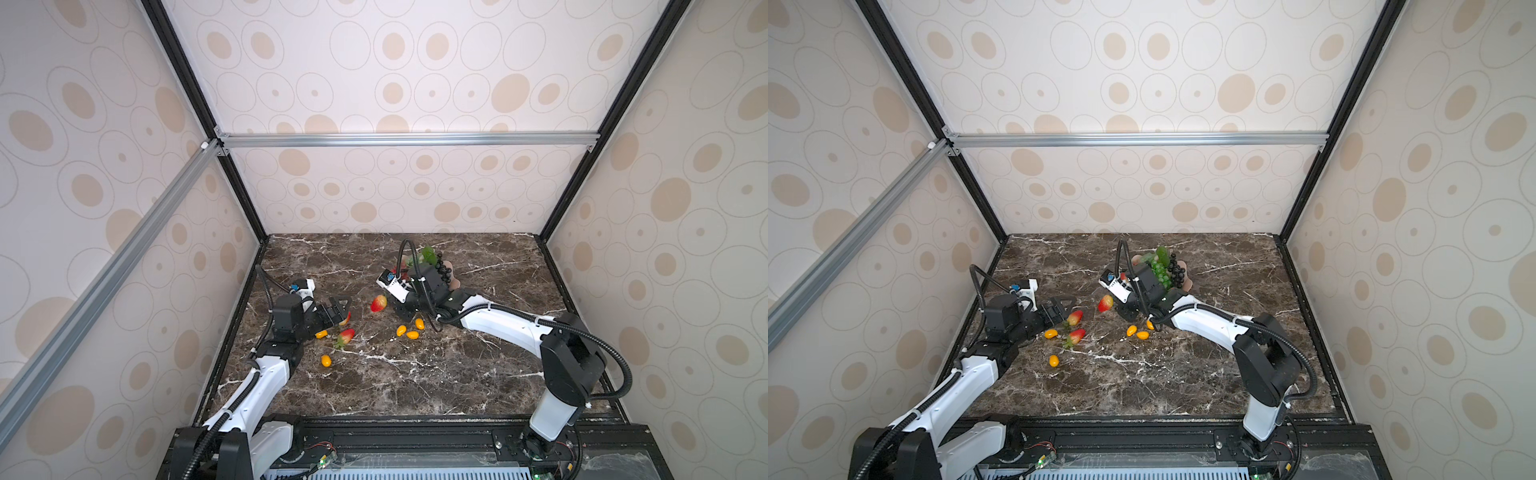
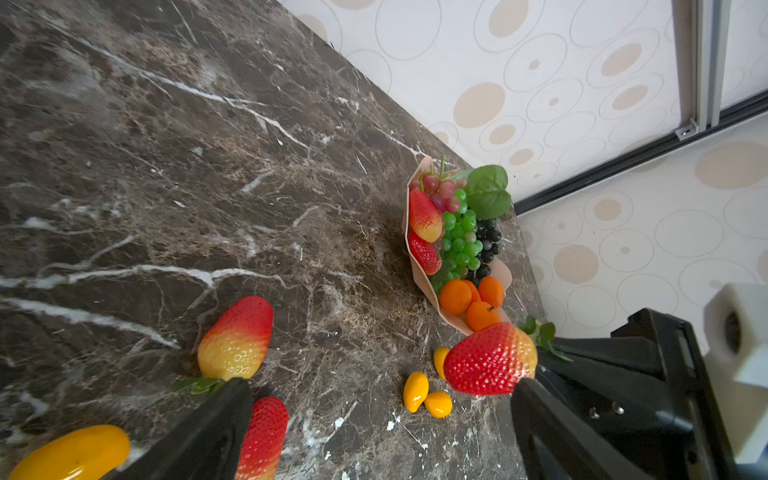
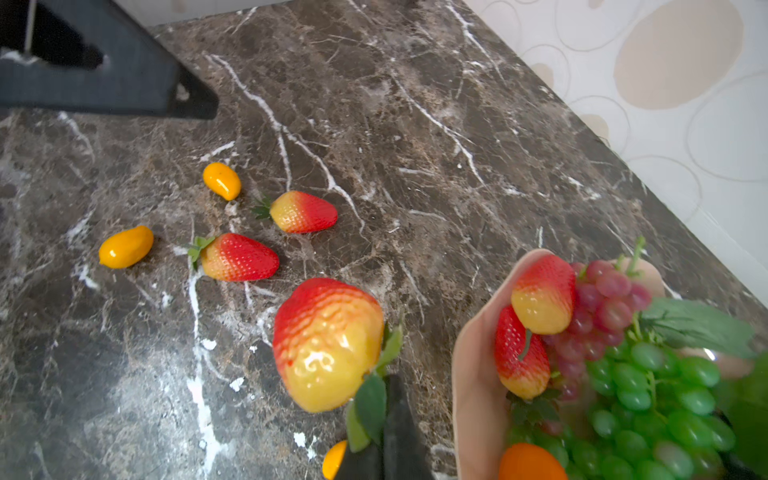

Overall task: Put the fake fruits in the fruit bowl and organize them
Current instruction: 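Close the right gripper on the strawberry and lift it, then carry the strawberry with the right gripper over the pink bowl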

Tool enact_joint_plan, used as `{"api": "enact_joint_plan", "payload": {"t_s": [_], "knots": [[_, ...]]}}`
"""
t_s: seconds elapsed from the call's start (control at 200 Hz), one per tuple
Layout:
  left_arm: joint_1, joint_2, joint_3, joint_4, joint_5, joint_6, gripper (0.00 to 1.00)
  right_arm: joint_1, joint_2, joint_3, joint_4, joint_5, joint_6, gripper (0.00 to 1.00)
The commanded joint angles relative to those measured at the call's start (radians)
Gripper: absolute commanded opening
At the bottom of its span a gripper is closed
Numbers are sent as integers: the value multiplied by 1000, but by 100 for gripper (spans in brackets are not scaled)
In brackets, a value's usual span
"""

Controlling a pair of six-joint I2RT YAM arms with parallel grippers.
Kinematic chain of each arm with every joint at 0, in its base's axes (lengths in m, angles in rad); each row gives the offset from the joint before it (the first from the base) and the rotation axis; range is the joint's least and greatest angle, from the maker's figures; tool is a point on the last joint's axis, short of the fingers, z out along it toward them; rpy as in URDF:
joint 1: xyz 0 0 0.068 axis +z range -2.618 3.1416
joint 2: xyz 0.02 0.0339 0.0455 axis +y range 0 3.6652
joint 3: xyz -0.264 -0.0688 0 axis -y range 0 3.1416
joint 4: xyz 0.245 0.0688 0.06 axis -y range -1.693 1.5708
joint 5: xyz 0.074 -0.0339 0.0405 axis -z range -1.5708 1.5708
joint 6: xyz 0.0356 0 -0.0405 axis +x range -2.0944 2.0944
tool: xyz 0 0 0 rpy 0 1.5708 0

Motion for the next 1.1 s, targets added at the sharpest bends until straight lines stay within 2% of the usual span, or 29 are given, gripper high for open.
{"api": "enact_joint_plan", "payload": {"t_s": [0.0,0.41,0.79,0.995,1.095], "knots": [[-47,26,66,62,-56,8,98,-10,-59,-42,77,74,148,0],[-220,192,193,104,-186,23,98,-90,-121,-144,132,97,398,0],[-323,320,280,171,-280,37,98,-133,-82,-114,106,161,471,0],[-344,341,297,176,-289,37,98,-156,-21,-71,84,187,497,0],[-350,334,293,173,-291,41,98,-176,7,-53,72,160,500,0]]}}
